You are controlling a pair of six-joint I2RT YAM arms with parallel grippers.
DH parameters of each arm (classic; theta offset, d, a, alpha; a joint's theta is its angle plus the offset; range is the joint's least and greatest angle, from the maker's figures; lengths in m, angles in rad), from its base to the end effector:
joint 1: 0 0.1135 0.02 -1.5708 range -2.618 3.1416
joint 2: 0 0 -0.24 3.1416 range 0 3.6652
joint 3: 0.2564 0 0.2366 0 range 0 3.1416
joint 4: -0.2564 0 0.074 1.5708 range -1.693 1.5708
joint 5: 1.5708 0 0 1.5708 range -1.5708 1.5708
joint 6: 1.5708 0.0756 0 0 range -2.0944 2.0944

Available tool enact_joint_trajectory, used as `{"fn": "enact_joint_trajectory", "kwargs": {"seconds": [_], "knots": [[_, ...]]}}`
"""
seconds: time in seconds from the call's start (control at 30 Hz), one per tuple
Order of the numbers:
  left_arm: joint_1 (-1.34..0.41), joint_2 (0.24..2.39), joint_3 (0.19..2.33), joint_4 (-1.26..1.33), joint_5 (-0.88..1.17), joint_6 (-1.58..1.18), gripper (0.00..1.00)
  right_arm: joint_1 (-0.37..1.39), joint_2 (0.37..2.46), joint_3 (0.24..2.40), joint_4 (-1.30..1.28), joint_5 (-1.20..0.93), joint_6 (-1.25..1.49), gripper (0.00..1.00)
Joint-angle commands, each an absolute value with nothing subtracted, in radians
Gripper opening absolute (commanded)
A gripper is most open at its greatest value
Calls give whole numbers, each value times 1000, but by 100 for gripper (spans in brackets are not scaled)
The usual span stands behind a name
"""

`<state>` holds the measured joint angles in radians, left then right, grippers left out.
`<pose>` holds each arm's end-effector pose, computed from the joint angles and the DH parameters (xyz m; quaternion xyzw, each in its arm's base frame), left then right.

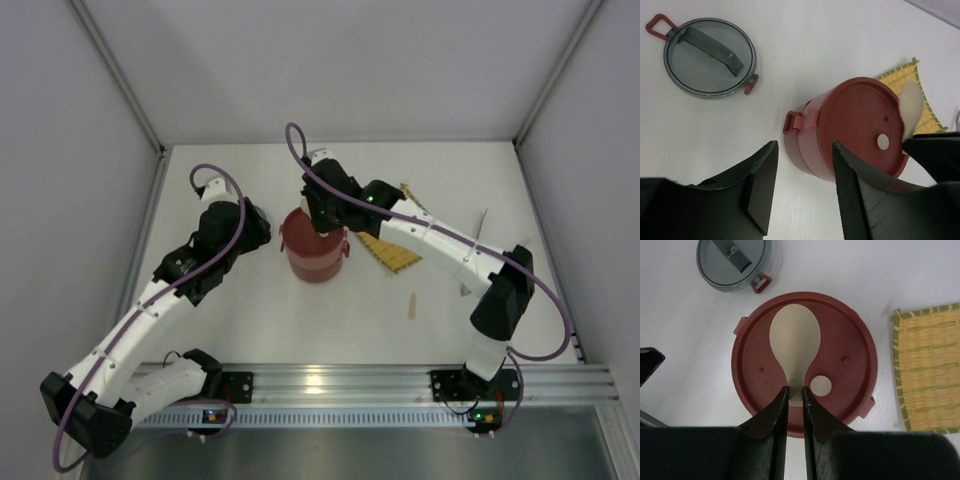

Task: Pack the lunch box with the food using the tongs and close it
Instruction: Place the utensils in the packing box.

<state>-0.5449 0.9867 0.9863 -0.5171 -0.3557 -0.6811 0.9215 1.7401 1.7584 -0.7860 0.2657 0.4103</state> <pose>0.2210 -0.1032 0.3020 -0.1466 0.8428 -0.1595 0.4926 0.2540 0.3017 0.3122 -0.1806 0.8958 0.1434 0.3800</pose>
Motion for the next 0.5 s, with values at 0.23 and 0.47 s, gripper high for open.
{"fn": "enact_joint_trajectory", "kwargs": {"seconds": [0.23,0.47], "knots": [[-548,977,1023,-497,-354,-672,52,960,1835,1832,-764,216,406,16],[-548,982,1017,-489,-345,-676,52,962,1819,1818,-756,216,405,28]]}}
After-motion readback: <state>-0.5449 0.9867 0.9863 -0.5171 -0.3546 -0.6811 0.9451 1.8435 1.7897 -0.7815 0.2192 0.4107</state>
